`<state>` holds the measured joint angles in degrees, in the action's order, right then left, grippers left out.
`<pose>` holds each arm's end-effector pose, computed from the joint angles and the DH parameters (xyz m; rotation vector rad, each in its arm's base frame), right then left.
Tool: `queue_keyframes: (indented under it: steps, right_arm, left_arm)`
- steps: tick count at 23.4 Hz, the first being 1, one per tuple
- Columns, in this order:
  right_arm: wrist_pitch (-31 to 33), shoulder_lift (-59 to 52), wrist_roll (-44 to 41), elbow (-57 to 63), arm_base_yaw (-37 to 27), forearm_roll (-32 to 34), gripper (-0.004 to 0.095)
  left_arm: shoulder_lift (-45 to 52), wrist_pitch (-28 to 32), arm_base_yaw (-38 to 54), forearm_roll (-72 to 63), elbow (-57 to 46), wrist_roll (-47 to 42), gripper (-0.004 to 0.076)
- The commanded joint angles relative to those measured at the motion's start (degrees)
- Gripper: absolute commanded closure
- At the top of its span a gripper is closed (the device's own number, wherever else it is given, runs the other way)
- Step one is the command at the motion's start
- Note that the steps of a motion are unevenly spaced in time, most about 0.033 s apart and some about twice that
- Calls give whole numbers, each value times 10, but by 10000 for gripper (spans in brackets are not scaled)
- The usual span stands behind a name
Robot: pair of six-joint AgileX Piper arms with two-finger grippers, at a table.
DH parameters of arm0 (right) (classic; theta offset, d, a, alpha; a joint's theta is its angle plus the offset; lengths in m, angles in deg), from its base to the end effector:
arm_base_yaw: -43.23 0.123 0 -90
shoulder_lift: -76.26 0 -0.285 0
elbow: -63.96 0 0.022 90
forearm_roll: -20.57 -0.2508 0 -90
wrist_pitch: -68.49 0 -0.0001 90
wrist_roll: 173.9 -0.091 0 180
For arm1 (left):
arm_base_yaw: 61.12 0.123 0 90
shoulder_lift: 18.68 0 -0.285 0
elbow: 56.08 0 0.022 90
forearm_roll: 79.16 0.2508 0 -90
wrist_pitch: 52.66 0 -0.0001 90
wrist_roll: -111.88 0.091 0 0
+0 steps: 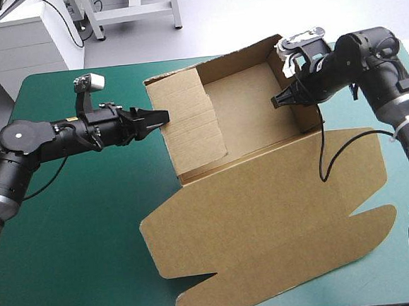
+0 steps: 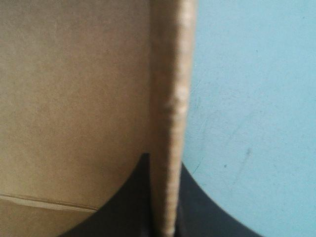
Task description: Fold the box
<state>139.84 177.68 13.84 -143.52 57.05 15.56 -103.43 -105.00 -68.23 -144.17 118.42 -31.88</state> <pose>0.3313 0.0892 0.4183 -0.4720 2.4929 0.1581 0.2700 -0.0995 0.3970 0.3376 2.0509 -1.0776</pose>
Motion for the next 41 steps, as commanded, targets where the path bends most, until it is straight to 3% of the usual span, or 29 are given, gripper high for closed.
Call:
queue_keyframes:
  steps: [1, 4, 10, 14, 20, 25, 28, 32, 35, 41]
  right_arm:
    - [-12, -25, -16, -19, 28, 25, 921]
    - [-23, -25, -48, -19, 47, 60, 922]
    - [-46, -25, -57, -19, 47, 40, 922]
    - [-69, -25, -57, -19, 50, 2, 921]
    - [-73, -25, -63, -19, 82, 19, 921]
    - [-75, -25, -92, -19, 114, 42, 921]
    - [-64, -14, -136, -19, 127, 92, 921]
    - [-25, 23, -152, -19, 127, 104, 921]
    - [-15, 81, -163, -19, 127, 92, 922]
    - [-12, 178, -149, -65, 125, 76, 922]
  left_arm:
    - [18, 50, -28, 48, 25, -98, 353]
    - [18, 49, -32, 141, 26, -224, 353]
    - [18, 40, -39, 257, 30, -325, 353]
    - [1, 54, -73, 284, 39, -350, 366]
    - [-36, 77, -133, 352, 52, -384, 432]
    - [-70, 70, -162, 440, 75, -439, 536]
    - [-89, 64, -176, 453, 100, -437, 730]
    - [-107, 62, -188, 512, 126, -460, 732]
    - [-149, 12, -191, 601, 171, -514, 732]
    - [-254, -54, -191, 650, 231, -516, 732]
